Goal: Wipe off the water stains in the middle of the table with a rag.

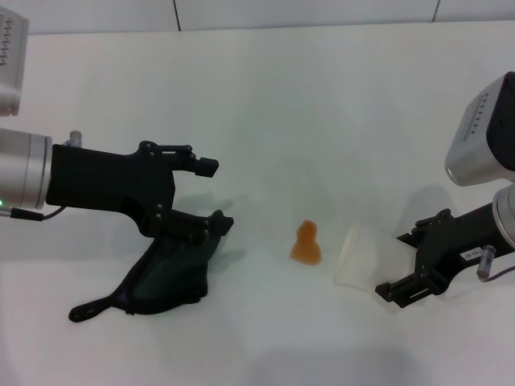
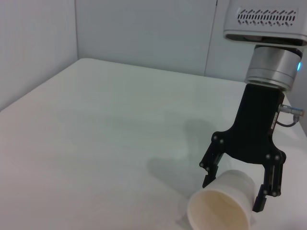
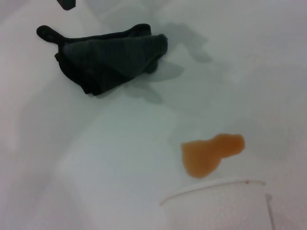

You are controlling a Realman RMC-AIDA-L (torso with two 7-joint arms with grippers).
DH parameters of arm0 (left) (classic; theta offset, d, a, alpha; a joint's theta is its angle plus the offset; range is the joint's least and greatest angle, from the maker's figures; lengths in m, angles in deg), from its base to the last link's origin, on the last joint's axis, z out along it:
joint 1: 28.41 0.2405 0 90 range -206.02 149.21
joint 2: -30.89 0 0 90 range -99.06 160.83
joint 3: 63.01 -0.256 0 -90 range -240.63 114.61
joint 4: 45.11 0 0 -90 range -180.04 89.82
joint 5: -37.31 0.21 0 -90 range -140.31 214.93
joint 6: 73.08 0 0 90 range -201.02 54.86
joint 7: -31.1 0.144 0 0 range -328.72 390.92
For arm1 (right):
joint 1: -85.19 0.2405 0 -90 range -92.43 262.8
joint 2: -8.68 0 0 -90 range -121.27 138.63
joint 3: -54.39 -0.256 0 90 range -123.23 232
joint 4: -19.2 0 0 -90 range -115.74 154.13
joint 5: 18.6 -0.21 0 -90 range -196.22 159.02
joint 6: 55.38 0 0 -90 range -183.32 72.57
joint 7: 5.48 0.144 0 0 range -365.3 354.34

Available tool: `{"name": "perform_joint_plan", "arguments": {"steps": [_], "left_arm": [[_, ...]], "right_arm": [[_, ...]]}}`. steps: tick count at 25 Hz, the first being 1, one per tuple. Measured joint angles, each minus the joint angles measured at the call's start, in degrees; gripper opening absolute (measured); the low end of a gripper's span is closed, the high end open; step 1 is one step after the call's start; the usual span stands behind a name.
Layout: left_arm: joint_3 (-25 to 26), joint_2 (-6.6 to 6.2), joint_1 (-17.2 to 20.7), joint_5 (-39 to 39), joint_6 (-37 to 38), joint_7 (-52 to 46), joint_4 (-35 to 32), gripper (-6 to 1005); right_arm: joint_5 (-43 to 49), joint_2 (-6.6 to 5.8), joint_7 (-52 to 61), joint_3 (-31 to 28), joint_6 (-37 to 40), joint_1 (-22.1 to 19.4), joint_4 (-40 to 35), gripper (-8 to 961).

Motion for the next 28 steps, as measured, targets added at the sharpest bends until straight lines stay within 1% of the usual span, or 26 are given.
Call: {"name": "perform_joint_plan", "arguments": {"steps": [16,20,24,28], "left_arm": [[0.00,0.09,0.00,0.03,-0.08,-0.03,0.00,890],[0.00,0.09,0.14,0.03,-0.08,-0.03,0.00,890],[0.04,0.05,0.50,0.03,-0.08,0.44,0.00,890],[0.10,0.09,0.61,0.01,-0.08,0.83,-0.01,889]], "right_arm": [[-0.04,0.00,0.29,-0.36,0.01,0.17,0.50,767],[-0.29,0.00,0.53,-0.82,0.31,0.14,-1.04,729],[-1.09,0.00,0.44,-4.02,0.60,-0.53,-4.57,719],[-3.27,-0.07,-1.54,-8.18,0.37,-0.91,-4.34,719]]}}
